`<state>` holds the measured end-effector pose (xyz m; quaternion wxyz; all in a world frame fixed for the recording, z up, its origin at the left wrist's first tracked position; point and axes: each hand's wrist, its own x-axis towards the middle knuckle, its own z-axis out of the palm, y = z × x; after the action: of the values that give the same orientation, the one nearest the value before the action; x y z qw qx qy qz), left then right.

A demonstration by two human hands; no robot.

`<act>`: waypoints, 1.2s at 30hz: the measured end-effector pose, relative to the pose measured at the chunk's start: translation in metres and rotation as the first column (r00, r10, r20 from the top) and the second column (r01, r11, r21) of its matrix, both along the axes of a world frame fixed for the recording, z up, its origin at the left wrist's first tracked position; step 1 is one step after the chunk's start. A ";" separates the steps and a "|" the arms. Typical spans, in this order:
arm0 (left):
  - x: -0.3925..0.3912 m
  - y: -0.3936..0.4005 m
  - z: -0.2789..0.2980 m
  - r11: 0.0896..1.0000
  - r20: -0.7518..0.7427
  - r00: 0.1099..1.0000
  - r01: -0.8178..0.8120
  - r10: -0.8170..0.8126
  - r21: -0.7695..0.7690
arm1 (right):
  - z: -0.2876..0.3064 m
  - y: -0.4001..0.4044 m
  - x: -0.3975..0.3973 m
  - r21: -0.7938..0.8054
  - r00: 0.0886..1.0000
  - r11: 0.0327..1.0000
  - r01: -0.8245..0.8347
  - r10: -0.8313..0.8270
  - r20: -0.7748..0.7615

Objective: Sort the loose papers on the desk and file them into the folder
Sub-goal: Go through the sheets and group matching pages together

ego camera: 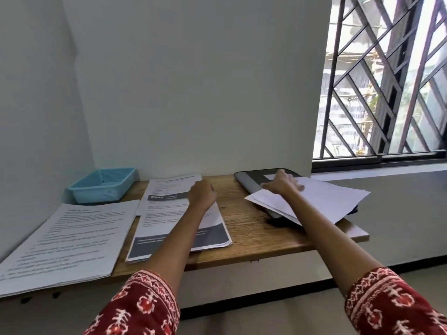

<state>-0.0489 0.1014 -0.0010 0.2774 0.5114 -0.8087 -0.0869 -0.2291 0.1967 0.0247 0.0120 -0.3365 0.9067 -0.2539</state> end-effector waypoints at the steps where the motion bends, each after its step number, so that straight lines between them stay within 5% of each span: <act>1: -0.013 0.003 0.000 1.000 -0.030 0.999 0.031 -0.031 -0.004 | -0.001 0.008 -0.015 0.012 0.997 0.997 0.071 -0.071 0.009; 6: -0.074 0.020 -0.009 0.975 -0.081 0.974 0.217 -0.213 0.041 | -0.018 0.047 -0.076 -0.059 0.901 0.919 0.390 -0.367 0.231; 11: -0.115 0.029 -0.017 0.939 -0.023 0.955 0.295 -0.296 0.176 | -0.029 0.059 -0.105 -0.145 0.838 0.864 0.483 -0.407 0.364; 15: -0.123 0.028 -0.014 0.961 0.027 0.980 0.187 -0.196 0.203 | -0.029 0.053 -0.104 -0.101 0.872 0.886 0.453 -0.417 0.257; 21: -0.132 0.037 0.011 0.901 0.036 0.959 0.249 -0.280 0.354 | -0.029 0.037 -0.089 -0.001 0.898 0.919 0.395 -0.386 0.213; 28: -0.120 0.047 0.021 0.593 -0.094 0.911 0.337 -0.402 0.731 | -0.022 0.040 -0.080 -0.119 0.914 0.907 0.405 -0.397 0.087; 32: -0.093 0.040 0.017 0.489 -0.210 0.891 0.403 -0.403 0.773 | -0.008 0.052 -0.087 -0.234 0.900 0.890 0.391 -0.316 0.301; 36: -0.051 0.028 0.016 0.448 -0.398 0.842 0.533 -0.365 0.718 | -0.001 0.055 -0.073 -0.478 0.957 0.853 0.211 -0.080 0.279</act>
<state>-0.1002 0.1290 0.0146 0.0548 0.3355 -0.7546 -0.5613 -0.3019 0.2520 0.0237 0.0183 -0.2234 0.8231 -0.5217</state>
